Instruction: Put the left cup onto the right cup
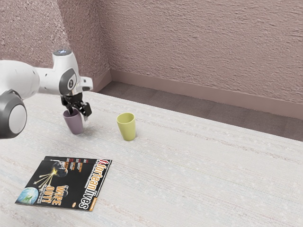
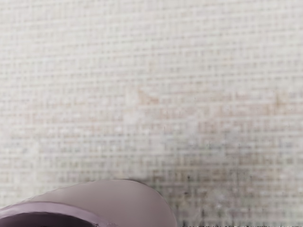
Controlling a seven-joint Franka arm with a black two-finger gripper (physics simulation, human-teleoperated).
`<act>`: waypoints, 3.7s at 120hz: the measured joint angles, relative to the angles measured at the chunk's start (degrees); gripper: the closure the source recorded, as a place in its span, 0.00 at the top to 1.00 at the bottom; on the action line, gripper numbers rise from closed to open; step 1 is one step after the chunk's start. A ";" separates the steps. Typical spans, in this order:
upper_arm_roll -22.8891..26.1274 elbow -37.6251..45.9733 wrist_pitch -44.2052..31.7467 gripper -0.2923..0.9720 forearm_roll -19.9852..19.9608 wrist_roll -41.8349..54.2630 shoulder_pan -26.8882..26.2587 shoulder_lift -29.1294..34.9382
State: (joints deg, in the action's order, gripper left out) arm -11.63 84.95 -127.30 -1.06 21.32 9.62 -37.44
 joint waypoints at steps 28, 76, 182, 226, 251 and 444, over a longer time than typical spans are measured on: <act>0.33 -0.04 -0.21 0.74 -1.21 1.44 -0.03 -0.27; 0.56 -0.03 -0.58 0.22 -1.43 2.49 -0.04 -0.32; 18.89 -5.51 9.74 0.15 9.51 -5.33 -0.87 9.77; 23.20 -4.94 12.81 0.15 12.22 -13.16 -0.91 10.48; 24.52 -4.77 13.13 0.15 13.89 -17.19 -0.89 10.29; 26.49 -4.24 9.63 0.15 17.02 -30.48 -0.74 4.42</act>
State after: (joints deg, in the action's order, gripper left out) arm 14.86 80.71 -117.68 15.96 -9.16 8.88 -33.02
